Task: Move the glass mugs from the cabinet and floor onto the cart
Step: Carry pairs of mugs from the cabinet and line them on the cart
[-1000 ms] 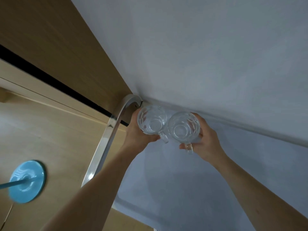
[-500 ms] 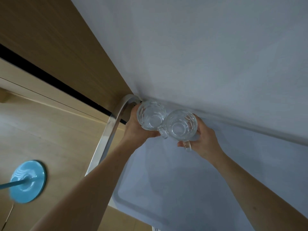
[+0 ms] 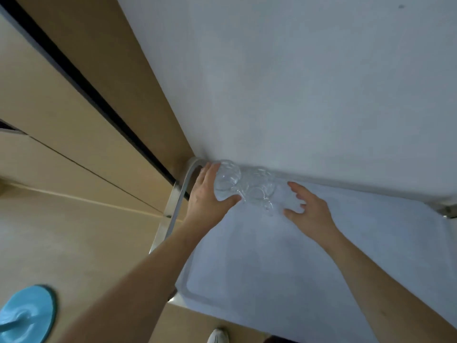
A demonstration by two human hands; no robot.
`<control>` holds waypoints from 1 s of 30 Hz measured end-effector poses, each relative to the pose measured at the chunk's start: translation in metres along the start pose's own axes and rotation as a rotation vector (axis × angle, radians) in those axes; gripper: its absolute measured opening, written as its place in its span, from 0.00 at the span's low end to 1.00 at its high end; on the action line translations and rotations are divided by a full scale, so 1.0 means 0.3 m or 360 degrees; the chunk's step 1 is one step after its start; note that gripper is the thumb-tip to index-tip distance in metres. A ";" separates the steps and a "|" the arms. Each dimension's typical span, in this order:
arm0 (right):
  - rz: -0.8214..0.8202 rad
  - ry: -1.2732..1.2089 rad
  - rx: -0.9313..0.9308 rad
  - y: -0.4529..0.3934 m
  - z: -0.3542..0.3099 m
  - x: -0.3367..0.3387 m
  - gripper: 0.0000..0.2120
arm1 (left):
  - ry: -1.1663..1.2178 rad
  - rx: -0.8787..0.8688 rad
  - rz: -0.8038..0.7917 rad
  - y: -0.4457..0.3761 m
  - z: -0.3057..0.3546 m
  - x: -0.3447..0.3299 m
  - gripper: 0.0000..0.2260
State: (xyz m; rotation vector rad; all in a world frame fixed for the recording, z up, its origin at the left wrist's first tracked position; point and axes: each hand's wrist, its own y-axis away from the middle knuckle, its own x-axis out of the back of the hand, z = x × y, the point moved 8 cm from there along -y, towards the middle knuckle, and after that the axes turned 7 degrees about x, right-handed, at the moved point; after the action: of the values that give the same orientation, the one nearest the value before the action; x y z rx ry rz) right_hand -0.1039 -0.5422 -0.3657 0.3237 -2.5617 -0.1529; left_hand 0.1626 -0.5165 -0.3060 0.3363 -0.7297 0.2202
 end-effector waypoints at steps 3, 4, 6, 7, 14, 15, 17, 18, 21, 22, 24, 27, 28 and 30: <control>0.0119 0.0108 0.0109 0.097 -0.145 0.058 0.34 | -0.0046 -0.0196 -0.0036 0.070 0.109 0.059 0.39; 0.0158 0.0164 0.0150 0.131 -0.198 0.080 0.34 | -0.0063 -0.0266 -0.0047 0.096 0.151 0.078 0.38; 0.0208 0.0290 0.0214 0.203 -0.296 0.114 0.35 | -0.0076 -0.0382 -0.0079 0.152 0.227 0.113 0.36; 0.0238 0.0335 0.0248 0.245 -0.343 0.132 0.35 | -0.0085 -0.0441 -0.0097 0.185 0.261 0.131 0.35; 0.0545 0.0478 0.0332 0.598 -0.561 0.253 0.37 | -0.0262 -0.0862 -0.0106 0.423 0.487 0.228 0.35; 0.0574 0.0505 0.0332 0.641 -0.573 0.265 0.38 | -0.0264 -0.0914 -0.0111 0.454 0.514 0.232 0.35; 0.0670 0.0541 0.0310 0.751 -0.595 0.299 0.38 | -0.0242 -0.1054 -0.0146 0.540 0.579 0.233 0.35; 0.0728 0.0553 0.0289 0.804 -0.600 0.321 0.38 | -0.0233 -0.1122 -0.0172 0.586 0.614 0.227 0.35; 0.0847 0.0583 0.0208 0.943 -0.597 0.389 0.38 | -0.0240 -0.1294 -0.0238 0.717 0.711 0.193 0.34; 0.0882 0.0591 0.0181 0.987 -0.592 0.413 0.38 | -0.0242 -0.1345 -0.0264 0.760 0.741 0.179 0.34; 0.0978 0.0608 0.0133 1.077 -0.574 0.477 0.39 | -0.0251 -0.1445 -0.0312 0.846 0.803 0.139 0.35; 0.1098 0.0658 0.0050 1.200 -0.525 0.574 0.39 | -0.0294 -0.1572 -0.0381 0.969 0.879 0.062 0.35; 0.1135 0.0673 0.0020 1.247 -0.502 0.610 0.39 | -0.0311 -0.1614 -0.0415 1.016 0.908 0.026 0.35; 0.1181 0.0701 -0.0039 1.331 -0.459 0.674 0.40 | -0.0332 -0.1674 -0.0475 1.102 0.962 -0.043 0.35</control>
State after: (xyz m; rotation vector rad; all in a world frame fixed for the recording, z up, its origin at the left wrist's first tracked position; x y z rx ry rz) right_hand -0.2753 -0.2156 -0.0773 -0.5489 -2.0776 0.1501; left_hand -0.1265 -0.3200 -0.0404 -0.5437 -0.8922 -0.4906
